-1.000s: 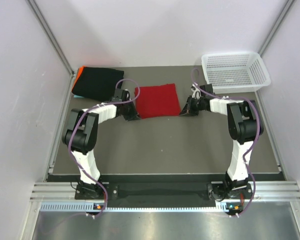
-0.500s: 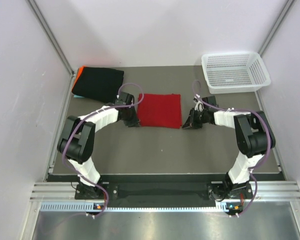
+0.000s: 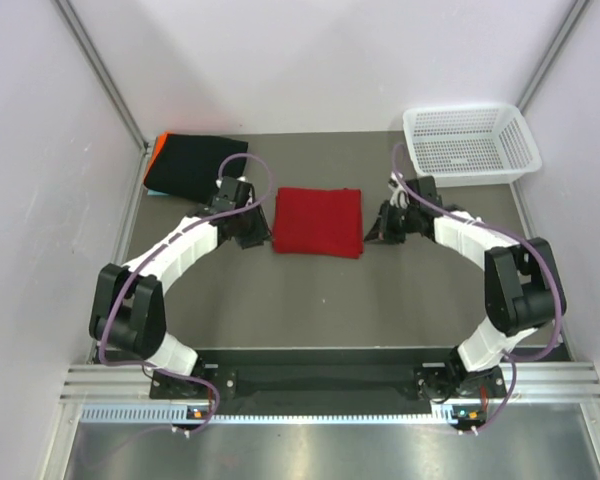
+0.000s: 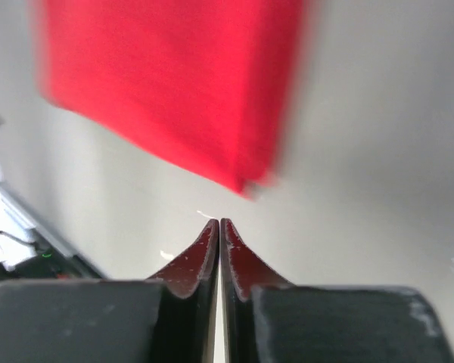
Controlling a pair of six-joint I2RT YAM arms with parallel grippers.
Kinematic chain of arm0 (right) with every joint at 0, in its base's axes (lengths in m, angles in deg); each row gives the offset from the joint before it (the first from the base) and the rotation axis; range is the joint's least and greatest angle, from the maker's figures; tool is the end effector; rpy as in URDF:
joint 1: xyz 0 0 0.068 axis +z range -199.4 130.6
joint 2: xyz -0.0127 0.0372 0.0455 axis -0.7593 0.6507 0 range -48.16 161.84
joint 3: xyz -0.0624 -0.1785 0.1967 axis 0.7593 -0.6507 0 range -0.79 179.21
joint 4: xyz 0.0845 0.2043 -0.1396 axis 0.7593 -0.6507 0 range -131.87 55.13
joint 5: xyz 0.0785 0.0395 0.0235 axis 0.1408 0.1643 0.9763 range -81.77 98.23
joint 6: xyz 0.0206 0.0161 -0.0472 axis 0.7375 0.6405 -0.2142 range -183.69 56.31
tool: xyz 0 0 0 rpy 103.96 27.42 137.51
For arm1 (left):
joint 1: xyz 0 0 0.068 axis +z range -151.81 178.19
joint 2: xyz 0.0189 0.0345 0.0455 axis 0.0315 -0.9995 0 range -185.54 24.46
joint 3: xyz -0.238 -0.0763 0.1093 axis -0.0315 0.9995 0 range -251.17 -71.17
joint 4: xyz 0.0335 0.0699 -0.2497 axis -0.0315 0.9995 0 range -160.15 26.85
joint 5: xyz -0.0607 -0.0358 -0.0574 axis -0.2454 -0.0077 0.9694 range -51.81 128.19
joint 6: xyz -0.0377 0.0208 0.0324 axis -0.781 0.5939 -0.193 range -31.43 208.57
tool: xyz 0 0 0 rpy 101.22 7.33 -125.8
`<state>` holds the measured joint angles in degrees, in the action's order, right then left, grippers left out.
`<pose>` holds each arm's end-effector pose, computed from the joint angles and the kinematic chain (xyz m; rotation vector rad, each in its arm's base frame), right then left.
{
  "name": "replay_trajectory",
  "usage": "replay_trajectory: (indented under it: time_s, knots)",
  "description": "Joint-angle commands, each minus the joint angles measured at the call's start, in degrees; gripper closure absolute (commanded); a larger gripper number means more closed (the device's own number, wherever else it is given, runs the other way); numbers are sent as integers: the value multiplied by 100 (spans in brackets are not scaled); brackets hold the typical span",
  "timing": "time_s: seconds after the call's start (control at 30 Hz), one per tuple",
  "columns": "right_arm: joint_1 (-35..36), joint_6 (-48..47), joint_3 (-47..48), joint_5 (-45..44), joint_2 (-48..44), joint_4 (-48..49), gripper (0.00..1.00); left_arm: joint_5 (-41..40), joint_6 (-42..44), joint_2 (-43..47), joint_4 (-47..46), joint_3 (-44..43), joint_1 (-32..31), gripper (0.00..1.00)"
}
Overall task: Fold and stack the t-shirts
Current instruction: Fold the tshirt
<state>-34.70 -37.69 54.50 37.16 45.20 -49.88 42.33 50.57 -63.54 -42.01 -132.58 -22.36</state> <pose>0.3134 0.1000 0.1891 0.0325 2.5698 0.9166 0.2986 -0.1147 0.2319 -0.3644 2.5714 -0.4855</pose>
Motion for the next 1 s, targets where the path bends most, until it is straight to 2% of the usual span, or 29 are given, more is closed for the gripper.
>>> replay_trajectory:
  time_s: [0.0,0.1,0.13,0.17,0.27,0.37,0.57,0.67,0.97]
  knots:
    - [533,256,911,561,120,505,100,864,-110,153,-782,41,148,60]
    - [858,598,1290,1121,672,1102,100,1377,-286,-127,-1144,-81,157,61]
    - [972,730,1692,1272,944,1288,100,1414,-331,-286,-1249,-108,149,62]
    - [973,731,1696,1273,947,1290,100,1414,-331,-287,-1250,-108,148,62]
    - [1070,924,2170,1466,1560,1457,100,1195,-331,-559,-1223,-126,157,63]
    - [1088,1328,2364,1923,2316,2114,100,852,-305,-831,-1100,-47,157,64]
    - [1026,872,2408,1976,3530,2115,100,237,-261,-1306,-970,252,157,65]
    - [956,898,2259,2143,3532,2344,100,-194,-278,-1377,-749,269,157,65]
    - [938,573,2900,2161,2811,1527,100,-335,-208,-648,-309,-248,157,63]
